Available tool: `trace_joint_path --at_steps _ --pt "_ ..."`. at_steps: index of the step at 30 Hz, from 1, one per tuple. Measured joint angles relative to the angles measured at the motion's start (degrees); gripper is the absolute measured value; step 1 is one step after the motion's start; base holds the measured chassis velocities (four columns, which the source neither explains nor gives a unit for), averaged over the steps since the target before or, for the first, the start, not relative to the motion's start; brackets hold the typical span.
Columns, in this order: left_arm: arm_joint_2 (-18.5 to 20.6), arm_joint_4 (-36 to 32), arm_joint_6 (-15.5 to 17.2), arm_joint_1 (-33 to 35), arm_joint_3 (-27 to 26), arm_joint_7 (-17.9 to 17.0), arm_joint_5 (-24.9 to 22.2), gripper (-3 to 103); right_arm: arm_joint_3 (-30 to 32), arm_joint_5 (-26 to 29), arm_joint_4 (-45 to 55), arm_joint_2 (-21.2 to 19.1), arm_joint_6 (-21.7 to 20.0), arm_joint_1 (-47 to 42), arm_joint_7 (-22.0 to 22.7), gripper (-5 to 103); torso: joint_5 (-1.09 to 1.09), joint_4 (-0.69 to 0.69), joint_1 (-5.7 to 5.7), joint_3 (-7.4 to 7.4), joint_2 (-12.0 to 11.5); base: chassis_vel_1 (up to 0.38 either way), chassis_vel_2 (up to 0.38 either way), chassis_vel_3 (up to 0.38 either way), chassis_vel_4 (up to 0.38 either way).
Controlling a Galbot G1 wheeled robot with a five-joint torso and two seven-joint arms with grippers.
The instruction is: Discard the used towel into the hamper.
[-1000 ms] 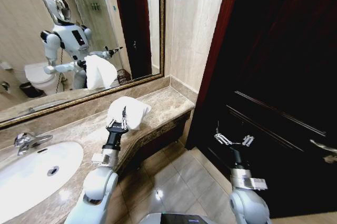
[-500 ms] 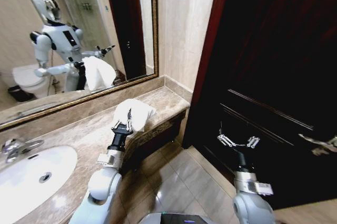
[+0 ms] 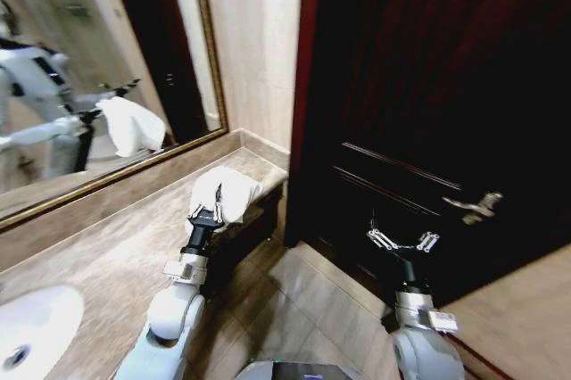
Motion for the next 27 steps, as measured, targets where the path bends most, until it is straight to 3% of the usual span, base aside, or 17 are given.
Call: trace_joint_path --at_steps 27 --pt "-0.12 1.96 0.25 -1.34 0.18 0.41 -0.15 6 -0.46 0.49 -1.74 0.76 0.07 1.4 0.74 100 0.0 0.01 -0.01 0.0 0.0 -0.124 -0.125 -0.124 -0.13"
